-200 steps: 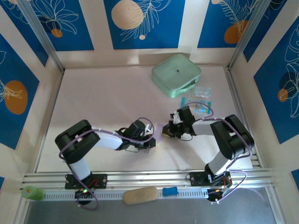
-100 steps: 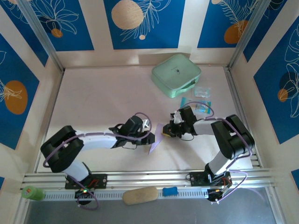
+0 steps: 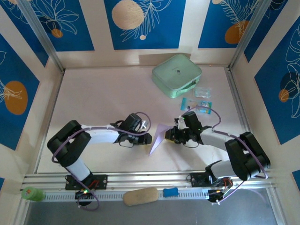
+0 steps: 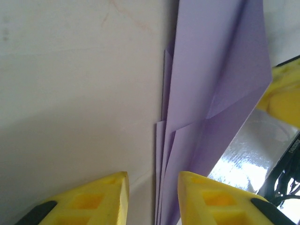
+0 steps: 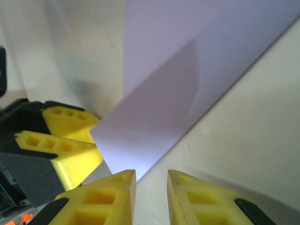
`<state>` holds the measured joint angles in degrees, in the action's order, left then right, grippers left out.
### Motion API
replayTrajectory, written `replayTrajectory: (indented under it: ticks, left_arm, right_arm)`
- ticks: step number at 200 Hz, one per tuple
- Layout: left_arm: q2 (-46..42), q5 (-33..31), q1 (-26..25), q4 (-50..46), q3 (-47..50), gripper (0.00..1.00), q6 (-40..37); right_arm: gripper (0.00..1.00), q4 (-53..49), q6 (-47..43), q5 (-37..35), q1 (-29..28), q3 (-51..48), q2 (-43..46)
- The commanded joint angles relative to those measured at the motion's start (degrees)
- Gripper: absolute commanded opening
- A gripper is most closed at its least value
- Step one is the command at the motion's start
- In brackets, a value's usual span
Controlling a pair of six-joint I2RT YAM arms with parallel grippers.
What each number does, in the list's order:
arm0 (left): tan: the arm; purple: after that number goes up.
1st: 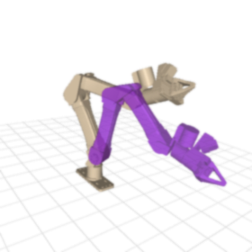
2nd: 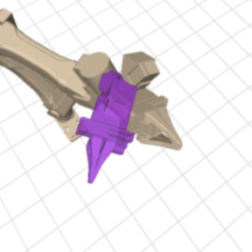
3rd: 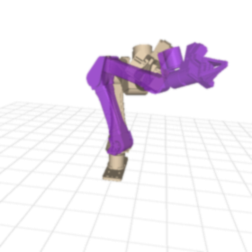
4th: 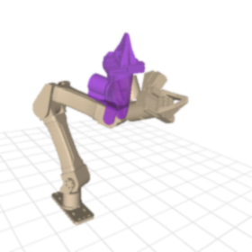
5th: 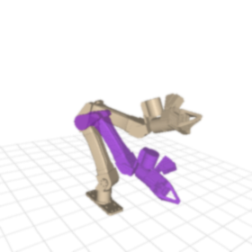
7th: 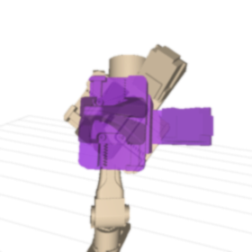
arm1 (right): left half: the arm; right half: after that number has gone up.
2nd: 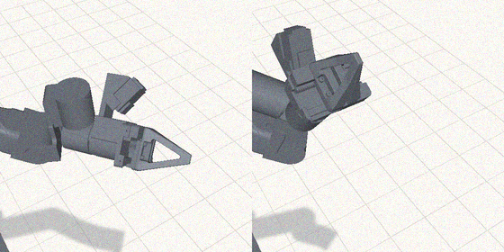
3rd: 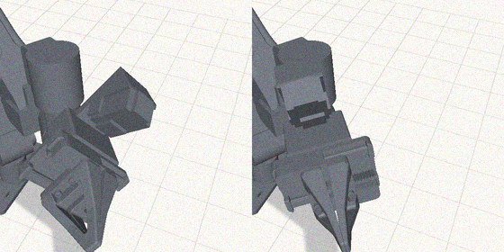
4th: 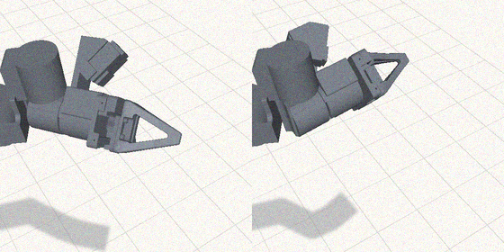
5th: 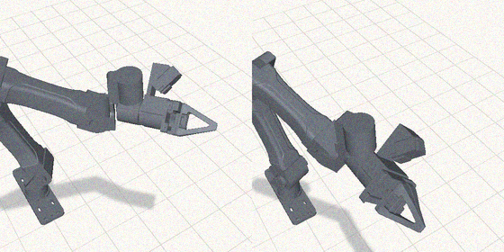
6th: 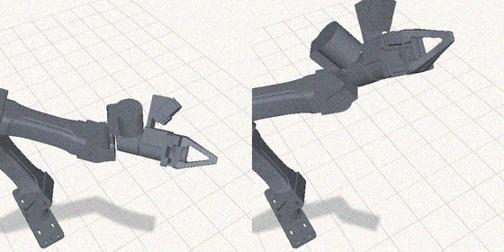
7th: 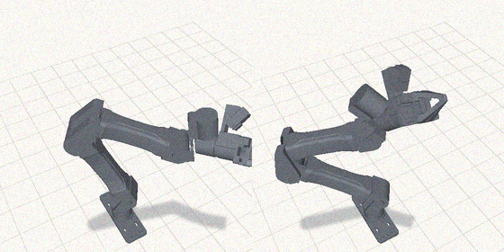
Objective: Fold a paper plane with a square sheet of paper (pick it up from the middle)
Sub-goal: Fold the wing for the fifth time at the center of the table, then move a paper plane to the center of the table.
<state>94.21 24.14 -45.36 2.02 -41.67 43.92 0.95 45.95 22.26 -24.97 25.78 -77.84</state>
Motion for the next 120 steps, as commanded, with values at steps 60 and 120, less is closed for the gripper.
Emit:
replayTrajectory:
  ticks: [60,120]
  left_arm:
    - [4.82,4.71,0.21,-5.39,-6.08,0.32,-4.68]
    - [7.06,6.73,-0.06,-7.38,-8.19,0.30,-6.02]
  right_arm:
    - [0.22,0.94,2.50,1.55,-2.95,-1.33,-1.45]
    - [0.17,2.64,3.00,1.68,-4.38,-1.12,-3.58]
